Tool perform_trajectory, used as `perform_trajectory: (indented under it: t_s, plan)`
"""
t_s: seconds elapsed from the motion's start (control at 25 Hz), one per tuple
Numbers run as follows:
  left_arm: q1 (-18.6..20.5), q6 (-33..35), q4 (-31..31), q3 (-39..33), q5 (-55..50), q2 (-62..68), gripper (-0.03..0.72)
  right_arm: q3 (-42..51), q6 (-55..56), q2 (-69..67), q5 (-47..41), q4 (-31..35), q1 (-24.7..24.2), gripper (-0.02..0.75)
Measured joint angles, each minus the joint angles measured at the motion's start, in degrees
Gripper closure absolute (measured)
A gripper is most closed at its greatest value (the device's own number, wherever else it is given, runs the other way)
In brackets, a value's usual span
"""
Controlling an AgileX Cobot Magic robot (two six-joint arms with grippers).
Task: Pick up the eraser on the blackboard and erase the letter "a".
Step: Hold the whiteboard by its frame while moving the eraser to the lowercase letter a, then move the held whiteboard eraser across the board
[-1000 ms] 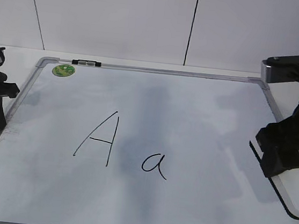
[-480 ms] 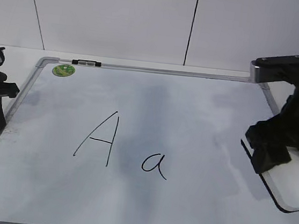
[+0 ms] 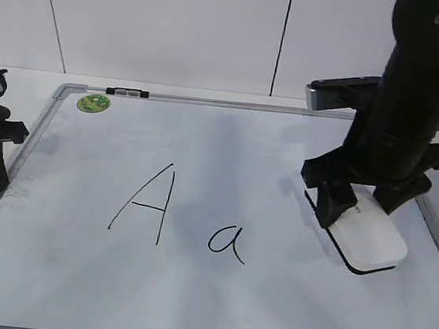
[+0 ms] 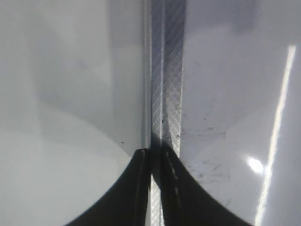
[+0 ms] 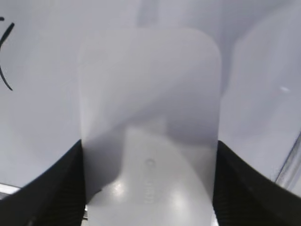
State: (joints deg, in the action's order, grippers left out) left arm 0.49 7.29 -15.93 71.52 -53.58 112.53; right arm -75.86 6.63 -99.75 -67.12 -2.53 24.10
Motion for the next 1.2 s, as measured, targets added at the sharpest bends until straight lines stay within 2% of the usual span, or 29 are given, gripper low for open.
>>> perform_trajectory:
  t_s: [0.44,0.96,1.2]
  plan:
    - [0.0,0.0,-0.6,0.0,-0.1,0.0,0.638,-9.1,-0.3,-12.8,0.2,-0.3,8.6,0.228]
    - [0.0,0.0,-0.8,0.0,0.0,0.0,0.638,-10.5,-0.2,-17.2,4.7,-0.9,10.0,0.228]
    - [0.0,0.0,-0.8,0.0,0.0,0.0,0.638,-10.7,0.0,-17.6,5.4,-2.0,13.5,0.228]
